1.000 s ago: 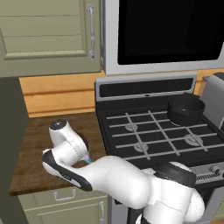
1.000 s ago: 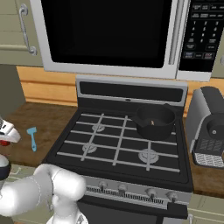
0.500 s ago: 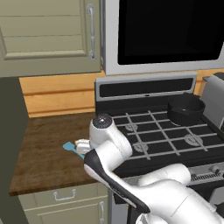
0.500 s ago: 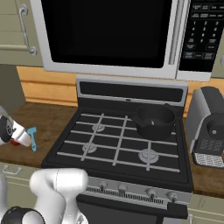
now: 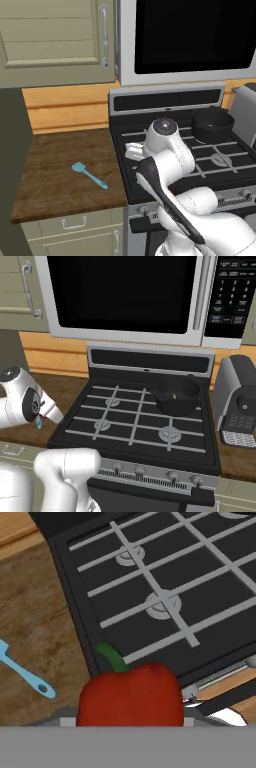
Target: Put the bell pepper and garlic in the pot. Retrieve the spatula and lightly stir the vegetables in the pot.
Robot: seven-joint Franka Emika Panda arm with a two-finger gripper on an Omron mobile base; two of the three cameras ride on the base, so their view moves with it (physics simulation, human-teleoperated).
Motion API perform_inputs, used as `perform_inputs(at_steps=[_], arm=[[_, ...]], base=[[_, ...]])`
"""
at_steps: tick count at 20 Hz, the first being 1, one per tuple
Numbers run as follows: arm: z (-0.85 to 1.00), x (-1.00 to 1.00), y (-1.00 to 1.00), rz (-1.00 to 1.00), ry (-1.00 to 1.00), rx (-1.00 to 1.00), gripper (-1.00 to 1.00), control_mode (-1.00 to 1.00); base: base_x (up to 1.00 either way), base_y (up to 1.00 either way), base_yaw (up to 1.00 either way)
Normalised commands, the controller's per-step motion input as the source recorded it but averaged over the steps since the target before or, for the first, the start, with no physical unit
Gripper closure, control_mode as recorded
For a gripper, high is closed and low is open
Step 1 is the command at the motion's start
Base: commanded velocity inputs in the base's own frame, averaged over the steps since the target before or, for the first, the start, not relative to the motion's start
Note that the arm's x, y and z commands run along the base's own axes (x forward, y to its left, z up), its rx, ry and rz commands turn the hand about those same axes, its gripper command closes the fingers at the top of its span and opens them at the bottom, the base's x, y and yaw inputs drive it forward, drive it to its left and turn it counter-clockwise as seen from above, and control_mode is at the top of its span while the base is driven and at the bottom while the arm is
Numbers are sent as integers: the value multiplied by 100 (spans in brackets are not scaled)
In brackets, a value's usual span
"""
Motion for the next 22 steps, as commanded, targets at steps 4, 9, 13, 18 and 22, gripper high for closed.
perform_inputs(at_steps=[4, 9, 13, 18, 22], arm=[[46, 0, -100, -13, -4, 2, 100, -100], [30, 5, -100, -11, 0, 4, 100, -100], [16, 24, -100, -8, 0, 6, 100, -100], [16, 30, -100, -7, 0, 3, 100, -100], [29, 37, -100, -5, 0, 0, 100, -100]], base=[[0, 0, 0], [0, 0, 0], [0, 0, 0], [0, 0, 0], [0, 0, 0]])
